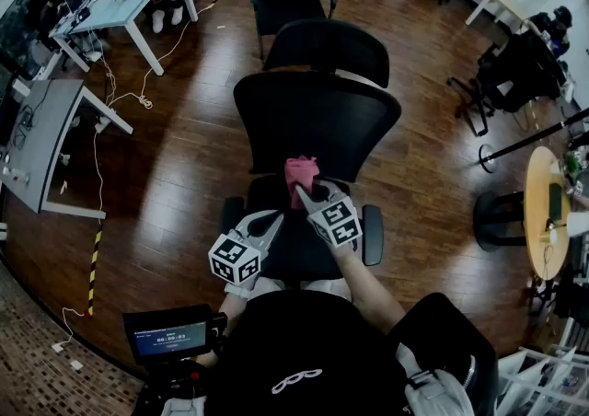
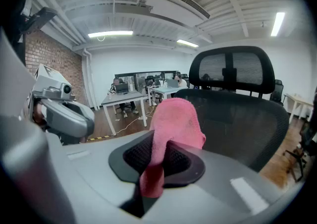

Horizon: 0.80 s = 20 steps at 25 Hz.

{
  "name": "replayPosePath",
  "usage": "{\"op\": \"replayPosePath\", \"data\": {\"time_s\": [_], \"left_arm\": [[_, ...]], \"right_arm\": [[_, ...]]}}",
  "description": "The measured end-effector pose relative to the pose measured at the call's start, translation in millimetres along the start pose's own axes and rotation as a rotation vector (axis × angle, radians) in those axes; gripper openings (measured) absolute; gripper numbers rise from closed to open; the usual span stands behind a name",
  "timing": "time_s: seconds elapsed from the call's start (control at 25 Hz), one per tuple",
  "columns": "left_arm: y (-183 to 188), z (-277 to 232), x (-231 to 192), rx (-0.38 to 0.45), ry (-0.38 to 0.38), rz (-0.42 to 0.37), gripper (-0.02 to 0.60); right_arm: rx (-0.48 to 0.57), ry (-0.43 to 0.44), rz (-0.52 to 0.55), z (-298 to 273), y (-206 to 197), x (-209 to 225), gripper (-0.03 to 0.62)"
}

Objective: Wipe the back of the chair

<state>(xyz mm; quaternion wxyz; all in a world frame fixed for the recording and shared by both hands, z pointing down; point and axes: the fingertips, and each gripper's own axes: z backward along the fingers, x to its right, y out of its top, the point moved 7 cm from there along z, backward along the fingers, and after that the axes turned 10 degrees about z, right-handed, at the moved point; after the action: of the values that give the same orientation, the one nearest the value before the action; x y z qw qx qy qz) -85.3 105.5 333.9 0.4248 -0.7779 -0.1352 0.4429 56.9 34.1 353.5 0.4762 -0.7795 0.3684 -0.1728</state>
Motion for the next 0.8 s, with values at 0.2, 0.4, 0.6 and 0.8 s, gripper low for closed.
{"op": "replayPosePath", "data": {"time_s": [0.2,0.4,0.6,0.8], "left_arm": [[7,4,-11,0.013,0.016,0.006,-0.009],[12,17,-27,0.025,0.050,0.021,-0.009],[17,33,-45,0.026,0.080,0.032,-0.009],[22,43,-60,0.024,0.104,0.043,-0.009]], "right_arm": [[0.026,0.000,0.037,-32,22,19,0.040],[0.038,0.024,0.080,-66,48,26,0.038],[0.036,0.045,0.109,-108,64,31,0.040],[0.050,0.050,0.133,-147,82,42,0.040]]}}
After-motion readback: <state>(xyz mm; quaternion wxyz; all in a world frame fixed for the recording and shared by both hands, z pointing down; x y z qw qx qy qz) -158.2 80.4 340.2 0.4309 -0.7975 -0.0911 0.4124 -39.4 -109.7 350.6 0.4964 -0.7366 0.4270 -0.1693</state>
